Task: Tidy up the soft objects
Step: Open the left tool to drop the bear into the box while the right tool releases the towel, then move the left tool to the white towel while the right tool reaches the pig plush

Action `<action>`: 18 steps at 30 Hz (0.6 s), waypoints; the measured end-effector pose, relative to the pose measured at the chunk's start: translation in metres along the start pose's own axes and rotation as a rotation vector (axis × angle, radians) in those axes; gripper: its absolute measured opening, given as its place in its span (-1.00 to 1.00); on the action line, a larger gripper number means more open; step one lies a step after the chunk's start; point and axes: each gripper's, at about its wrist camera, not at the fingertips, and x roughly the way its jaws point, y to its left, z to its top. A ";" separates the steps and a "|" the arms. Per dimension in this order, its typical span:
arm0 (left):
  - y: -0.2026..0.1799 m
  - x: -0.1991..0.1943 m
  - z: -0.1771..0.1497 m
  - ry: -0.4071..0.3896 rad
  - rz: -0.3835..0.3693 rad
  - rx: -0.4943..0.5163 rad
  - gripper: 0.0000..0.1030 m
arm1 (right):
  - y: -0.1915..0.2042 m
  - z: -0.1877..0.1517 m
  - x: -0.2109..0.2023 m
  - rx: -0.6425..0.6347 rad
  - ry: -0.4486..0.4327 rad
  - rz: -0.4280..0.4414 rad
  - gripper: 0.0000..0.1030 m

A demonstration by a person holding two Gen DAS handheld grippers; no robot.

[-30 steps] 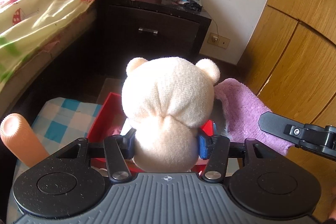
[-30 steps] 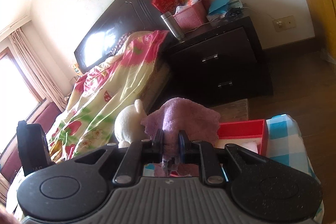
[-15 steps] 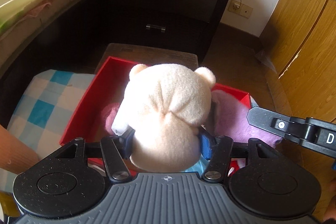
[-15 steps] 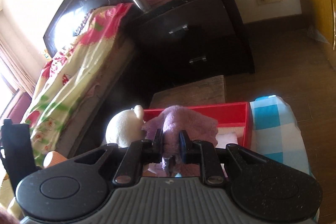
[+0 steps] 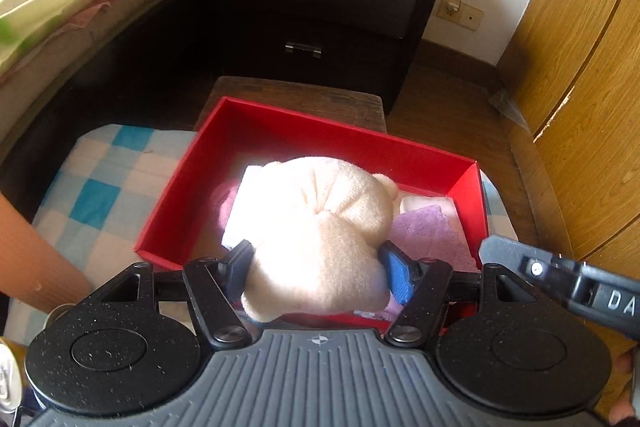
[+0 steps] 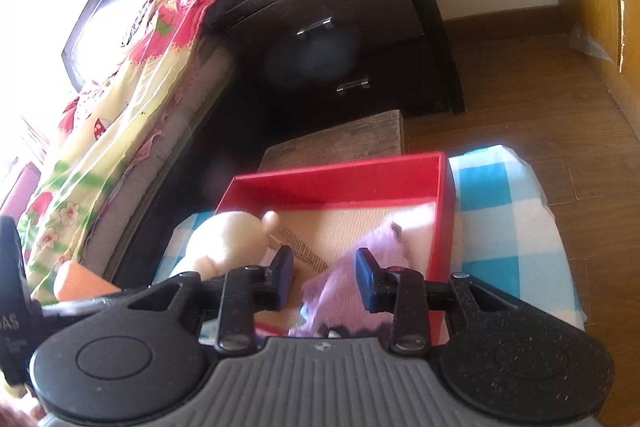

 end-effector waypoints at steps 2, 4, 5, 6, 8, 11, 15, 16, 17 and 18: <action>0.001 -0.003 -0.001 0.002 0.004 0.000 0.34 | 0.002 -0.005 -0.003 -0.006 0.005 -0.006 -0.74; 0.001 -0.003 -0.001 -0.002 0.015 -0.005 0.33 | 0.003 -0.011 -0.006 -0.004 0.013 -0.004 -0.74; -0.001 -0.002 0.000 -0.008 0.020 -0.003 0.28 | 0.004 -0.013 -0.007 -0.003 0.016 -0.003 -0.74; -0.003 0.002 0.001 -0.013 0.025 0.005 0.21 | 0.004 -0.015 -0.008 -0.003 0.016 -0.004 -0.74; -0.007 0.010 0.005 -0.008 0.028 0.009 0.15 | 0.003 -0.018 -0.008 -0.001 0.016 0.008 -0.74; -0.009 0.016 0.007 -0.006 0.008 0.003 0.15 | -0.003 -0.020 -0.009 0.013 0.020 0.031 -0.73; -0.002 0.006 0.006 -0.020 -0.002 0.000 0.36 | -0.008 -0.023 -0.013 0.003 0.022 0.052 -0.73; 0.001 0.002 0.004 -0.024 0.004 -0.003 0.38 | -0.008 -0.026 -0.014 -0.003 0.014 0.054 -0.71; 0.004 -0.001 0.002 -0.025 0.007 -0.006 0.41 | -0.008 -0.028 -0.017 -0.005 0.008 0.056 -0.68; 0.006 -0.005 -0.001 -0.022 0.006 -0.005 0.41 | -0.008 -0.031 -0.019 -0.002 0.003 0.060 -0.65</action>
